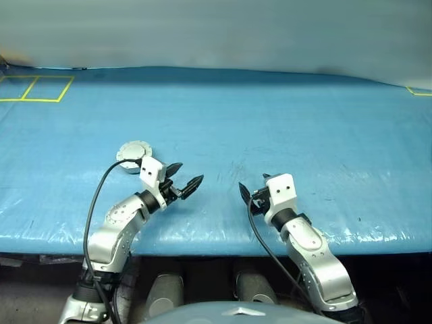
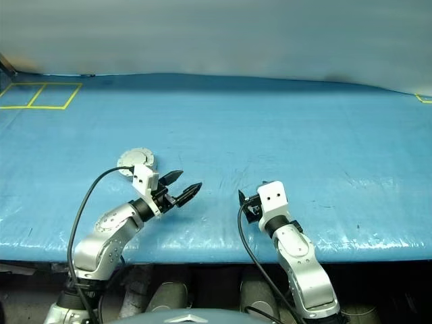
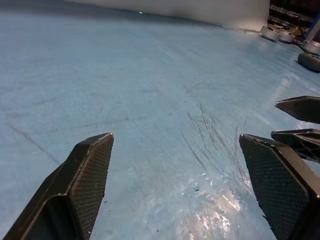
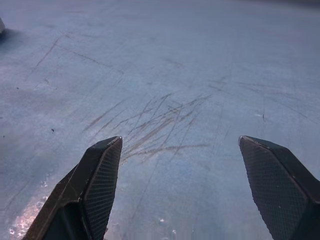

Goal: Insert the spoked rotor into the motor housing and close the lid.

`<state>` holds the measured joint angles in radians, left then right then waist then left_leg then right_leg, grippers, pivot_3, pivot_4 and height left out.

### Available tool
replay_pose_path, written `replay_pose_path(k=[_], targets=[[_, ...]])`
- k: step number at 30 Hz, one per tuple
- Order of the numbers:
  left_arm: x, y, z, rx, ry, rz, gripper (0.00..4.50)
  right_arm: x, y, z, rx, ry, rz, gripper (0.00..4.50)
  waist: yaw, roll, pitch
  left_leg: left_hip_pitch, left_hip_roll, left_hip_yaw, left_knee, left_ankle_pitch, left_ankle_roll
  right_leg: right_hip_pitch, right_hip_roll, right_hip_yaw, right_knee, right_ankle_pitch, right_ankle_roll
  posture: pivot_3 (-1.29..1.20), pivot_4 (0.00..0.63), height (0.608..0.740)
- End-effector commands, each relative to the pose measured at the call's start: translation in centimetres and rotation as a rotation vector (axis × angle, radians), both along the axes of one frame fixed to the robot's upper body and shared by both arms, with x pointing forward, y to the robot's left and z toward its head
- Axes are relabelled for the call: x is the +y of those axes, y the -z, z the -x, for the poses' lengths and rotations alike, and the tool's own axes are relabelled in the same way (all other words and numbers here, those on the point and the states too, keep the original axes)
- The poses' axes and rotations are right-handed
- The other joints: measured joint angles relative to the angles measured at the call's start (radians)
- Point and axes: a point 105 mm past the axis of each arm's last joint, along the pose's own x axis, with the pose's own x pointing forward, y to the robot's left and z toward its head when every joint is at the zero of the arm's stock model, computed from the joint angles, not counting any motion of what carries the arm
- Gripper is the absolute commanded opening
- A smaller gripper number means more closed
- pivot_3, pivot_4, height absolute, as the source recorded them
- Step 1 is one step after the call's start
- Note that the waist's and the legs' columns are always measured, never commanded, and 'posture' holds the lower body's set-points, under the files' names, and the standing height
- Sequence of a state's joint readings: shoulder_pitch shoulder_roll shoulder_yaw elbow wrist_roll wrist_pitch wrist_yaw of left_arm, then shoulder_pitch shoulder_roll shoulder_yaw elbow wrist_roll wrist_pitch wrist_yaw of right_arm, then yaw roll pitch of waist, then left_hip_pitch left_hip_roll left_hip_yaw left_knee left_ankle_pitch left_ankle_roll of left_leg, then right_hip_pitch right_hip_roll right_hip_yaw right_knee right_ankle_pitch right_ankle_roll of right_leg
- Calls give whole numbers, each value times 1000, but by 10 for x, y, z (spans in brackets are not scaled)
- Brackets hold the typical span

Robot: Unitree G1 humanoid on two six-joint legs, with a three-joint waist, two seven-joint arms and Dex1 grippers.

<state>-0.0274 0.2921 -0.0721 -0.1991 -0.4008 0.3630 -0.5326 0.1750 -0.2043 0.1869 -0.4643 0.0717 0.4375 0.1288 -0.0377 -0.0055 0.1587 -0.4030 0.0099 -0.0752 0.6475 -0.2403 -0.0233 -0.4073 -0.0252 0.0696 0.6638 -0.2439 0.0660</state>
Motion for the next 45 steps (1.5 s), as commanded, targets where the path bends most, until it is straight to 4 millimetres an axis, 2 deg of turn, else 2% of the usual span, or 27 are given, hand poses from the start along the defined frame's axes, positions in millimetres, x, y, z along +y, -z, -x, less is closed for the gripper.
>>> replay_pose_path(k=[1, 4, 13, 21, 35, 45], targets=[[-2, -8, 1, -41, -10, 13, 4317, 1, -19, 0, -81, 8, -7, 3914, 1, 0, 0, 0, 0, 0, 0, 0, 0, 0, 0, 0, 0, 0, 0, 0, 150, 740], [-3, -7, 3, -43, 28, -6, 4317, 1, -20, -1, -92, 1, 6, 3914, 1, 0, 0, 0, 0, 0, 1, 1, 0, 1, 0, 0, 0, 0, 2, 0, 150, 740], [3, -13, -7, -97, 26, -67, 4317, 2, -23, -8, -114, -12, 19, 3914, 0, 0, 0, 1, 0, 0, 0, 1, 0, 1, 0, 0, 0, 1, 0, 0, 150, 740], [3, -16, -7, -104, 28, -58, 4317, 8, -19, -10, -116, -29, 19, 3914, 1, 0, 0, 1, 0, 0, 0, 1, 0, 1, 0, 0, 0, 1, 0, 0, 150, 740], [11, -12, -5, -94, 40, -74, 4317, 2, -18, -11, -117, -1, 32, 3914, 1, 0, 0, 1, 0, 0, 0, 1, 0, 1, 0, 0, 0, 1, 0, 0, 150, 740], [11, -17, -8, -87, 35, -32, 4317, 0, -19, -10, -120, 22, 17, 3914, 1, 0, 0, 1, 0, 0, 0, 1, 0, 1, 0, 0, 0, 1, 0, 0, 150, 740]])
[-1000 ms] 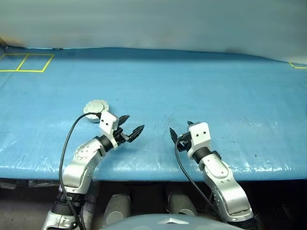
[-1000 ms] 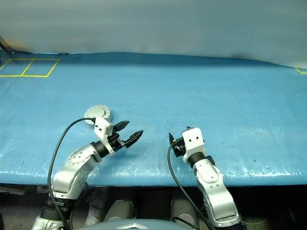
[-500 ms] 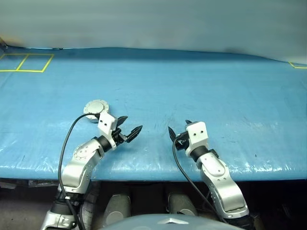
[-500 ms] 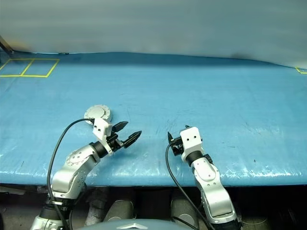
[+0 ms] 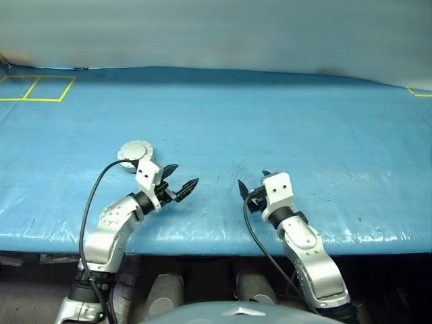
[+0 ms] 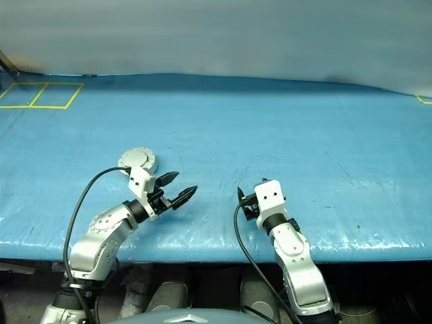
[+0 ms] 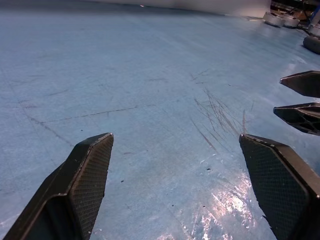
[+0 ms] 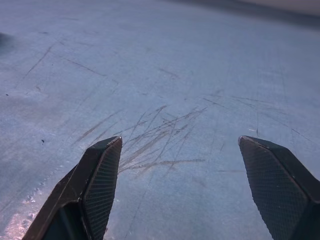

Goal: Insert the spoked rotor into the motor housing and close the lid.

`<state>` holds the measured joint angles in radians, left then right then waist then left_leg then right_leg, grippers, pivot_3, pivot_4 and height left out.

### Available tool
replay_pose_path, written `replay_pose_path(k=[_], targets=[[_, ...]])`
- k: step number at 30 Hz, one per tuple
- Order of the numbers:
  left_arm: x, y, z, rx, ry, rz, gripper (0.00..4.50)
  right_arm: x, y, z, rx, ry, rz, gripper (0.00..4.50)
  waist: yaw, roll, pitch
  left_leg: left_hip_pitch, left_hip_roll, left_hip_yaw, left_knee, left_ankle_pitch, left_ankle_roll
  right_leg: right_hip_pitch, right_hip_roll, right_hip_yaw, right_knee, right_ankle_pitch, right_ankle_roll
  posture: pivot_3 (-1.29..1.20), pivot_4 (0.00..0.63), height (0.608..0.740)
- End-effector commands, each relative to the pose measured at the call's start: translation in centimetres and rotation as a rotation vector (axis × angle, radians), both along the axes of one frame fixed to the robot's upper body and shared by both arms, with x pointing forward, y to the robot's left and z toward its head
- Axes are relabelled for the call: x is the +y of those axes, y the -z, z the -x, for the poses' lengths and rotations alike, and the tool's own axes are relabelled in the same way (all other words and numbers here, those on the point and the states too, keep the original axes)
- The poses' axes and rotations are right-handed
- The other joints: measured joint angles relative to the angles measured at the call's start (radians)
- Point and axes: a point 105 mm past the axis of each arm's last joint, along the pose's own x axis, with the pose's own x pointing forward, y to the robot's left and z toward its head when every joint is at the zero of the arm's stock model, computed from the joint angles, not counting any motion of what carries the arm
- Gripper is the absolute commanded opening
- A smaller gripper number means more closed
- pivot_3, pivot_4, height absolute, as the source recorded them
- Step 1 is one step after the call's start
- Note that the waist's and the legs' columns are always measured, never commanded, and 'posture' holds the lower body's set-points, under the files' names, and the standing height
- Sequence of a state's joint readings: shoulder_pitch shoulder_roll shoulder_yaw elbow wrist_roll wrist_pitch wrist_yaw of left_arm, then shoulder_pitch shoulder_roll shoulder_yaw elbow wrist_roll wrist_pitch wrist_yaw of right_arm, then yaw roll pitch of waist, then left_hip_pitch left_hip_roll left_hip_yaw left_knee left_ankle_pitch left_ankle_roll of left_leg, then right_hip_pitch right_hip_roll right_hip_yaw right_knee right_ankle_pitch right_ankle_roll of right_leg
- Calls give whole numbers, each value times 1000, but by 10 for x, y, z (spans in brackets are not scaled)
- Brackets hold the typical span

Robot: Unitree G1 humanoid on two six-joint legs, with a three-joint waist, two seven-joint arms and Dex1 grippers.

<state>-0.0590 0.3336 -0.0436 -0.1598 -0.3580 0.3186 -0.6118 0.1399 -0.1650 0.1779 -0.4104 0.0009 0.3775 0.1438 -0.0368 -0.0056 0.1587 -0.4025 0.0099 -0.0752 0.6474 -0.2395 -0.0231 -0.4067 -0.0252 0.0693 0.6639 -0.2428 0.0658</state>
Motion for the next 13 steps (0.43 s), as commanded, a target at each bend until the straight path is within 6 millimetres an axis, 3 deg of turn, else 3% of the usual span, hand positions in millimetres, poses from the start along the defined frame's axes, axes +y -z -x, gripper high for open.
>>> replay_pose_path(k=[1, 13], targets=[[-1, -14, -3, -30, 4, 43, 4317, -1, -15, 0, -64, 13, -9, 3914, 0, 0, 0, 0, 0, 0, 0, 0, 0, 0, 0, 0, 0, 0, 0, 0, 150, 740], [-7, -24, -3, -56, 25, 45, 4317, -8, -16, 2, -79, 49, -11, 3914, 0, 0, 0, 0, 0, 0, 0, 0, 0, 0, 0, 0, 0, 0, 0, 0, 150, 740]])
